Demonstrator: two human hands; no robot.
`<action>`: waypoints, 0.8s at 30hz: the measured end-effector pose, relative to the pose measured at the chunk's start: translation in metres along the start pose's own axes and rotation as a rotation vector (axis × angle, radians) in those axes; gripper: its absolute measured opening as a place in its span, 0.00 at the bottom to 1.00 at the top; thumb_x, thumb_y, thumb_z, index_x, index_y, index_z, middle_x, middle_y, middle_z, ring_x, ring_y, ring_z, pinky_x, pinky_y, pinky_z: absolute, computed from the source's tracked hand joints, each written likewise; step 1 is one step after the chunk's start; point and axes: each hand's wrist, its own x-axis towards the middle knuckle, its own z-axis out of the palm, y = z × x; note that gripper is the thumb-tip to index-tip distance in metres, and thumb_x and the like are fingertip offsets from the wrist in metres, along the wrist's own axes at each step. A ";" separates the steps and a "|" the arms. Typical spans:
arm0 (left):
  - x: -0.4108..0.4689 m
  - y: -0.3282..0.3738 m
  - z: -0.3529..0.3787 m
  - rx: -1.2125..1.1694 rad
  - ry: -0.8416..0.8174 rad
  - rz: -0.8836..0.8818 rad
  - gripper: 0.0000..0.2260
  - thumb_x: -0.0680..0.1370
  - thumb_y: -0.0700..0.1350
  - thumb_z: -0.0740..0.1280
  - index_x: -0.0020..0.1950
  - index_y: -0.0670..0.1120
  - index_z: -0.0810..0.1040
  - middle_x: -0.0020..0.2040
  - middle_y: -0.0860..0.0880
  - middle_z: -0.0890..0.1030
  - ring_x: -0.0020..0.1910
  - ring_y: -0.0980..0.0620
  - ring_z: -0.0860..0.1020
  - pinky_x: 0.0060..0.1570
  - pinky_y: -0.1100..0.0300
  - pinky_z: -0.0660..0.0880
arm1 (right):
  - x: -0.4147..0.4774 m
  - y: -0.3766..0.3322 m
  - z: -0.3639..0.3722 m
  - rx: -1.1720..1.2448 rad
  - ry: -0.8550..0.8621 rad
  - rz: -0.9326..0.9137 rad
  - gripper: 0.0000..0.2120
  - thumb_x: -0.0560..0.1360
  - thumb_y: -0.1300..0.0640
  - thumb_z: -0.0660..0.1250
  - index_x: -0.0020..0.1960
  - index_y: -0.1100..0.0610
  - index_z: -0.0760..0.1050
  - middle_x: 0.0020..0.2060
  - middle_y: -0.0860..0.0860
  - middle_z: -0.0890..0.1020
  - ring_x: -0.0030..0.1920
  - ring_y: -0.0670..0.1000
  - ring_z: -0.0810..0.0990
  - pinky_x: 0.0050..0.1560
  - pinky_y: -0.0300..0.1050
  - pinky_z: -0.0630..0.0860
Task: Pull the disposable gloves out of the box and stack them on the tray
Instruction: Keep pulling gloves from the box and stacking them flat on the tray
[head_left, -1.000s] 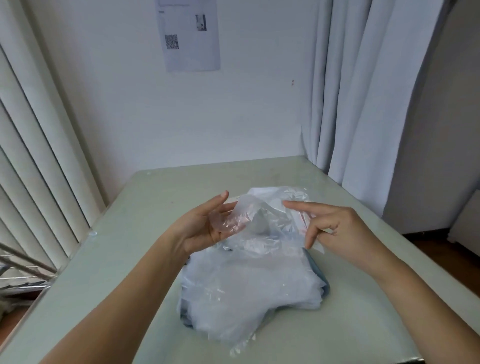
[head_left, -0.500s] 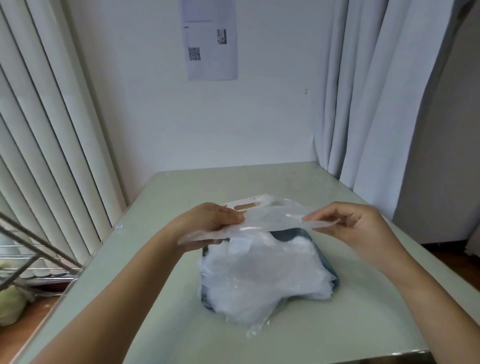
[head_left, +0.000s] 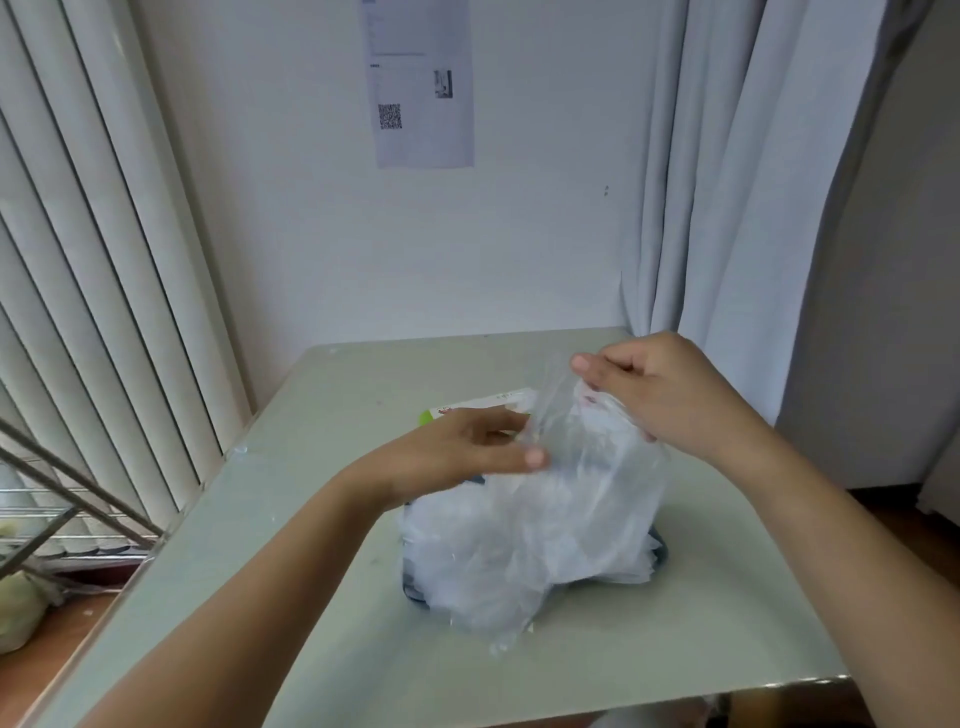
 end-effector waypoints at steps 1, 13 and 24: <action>0.001 0.003 0.002 0.025 0.023 -0.015 0.24 0.72 0.57 0.73 0.65 0.52 0.76 0.57 0.57 0.82 0.58 0.62 0.78 0.60 0.62 0.72 | 0.001 -0.002 -0.002 0.002 0.009 0.008 0.24 0.78 0.49 0.64 0.26 0.58 0.67 0.19 0.46 0.65 0.19 0.44 0.63 0.23 0.37 0.66; -0.006 -0.023 -0.023 -0.367 0.166 0.031 0.11 0.73 0.45 0.71 0.45 0.37 0.79 0.40 0.41 0.74 0.39 0.46 0.73 0.42 0.63 0.73 | -0.020 0.032 -0.016 0.138 0.038 0.244 0.17 0.81 0.51 0.58 0.43 0.58 0.81 0.16 0.50 0.67 0.19 0.47 0.66 0.33 0.43 0.70; 0.018 -0.040 -0.022 -0.360 0.268 -0.183 0.03 0.76 0.37 0.69 0.42 0.40 0.78 0.29 0.48 0.77 0.24 0.57 0.76 0.26 0.67 0.73 | -0.039 0.084 0.036 0.180 0.040 0.260 0.12 0.80 0.55 0.59 0.44 0.58 0.78 0.18 0.52 0.72 0.23 0.48 0.71 0.34 0.40 0.69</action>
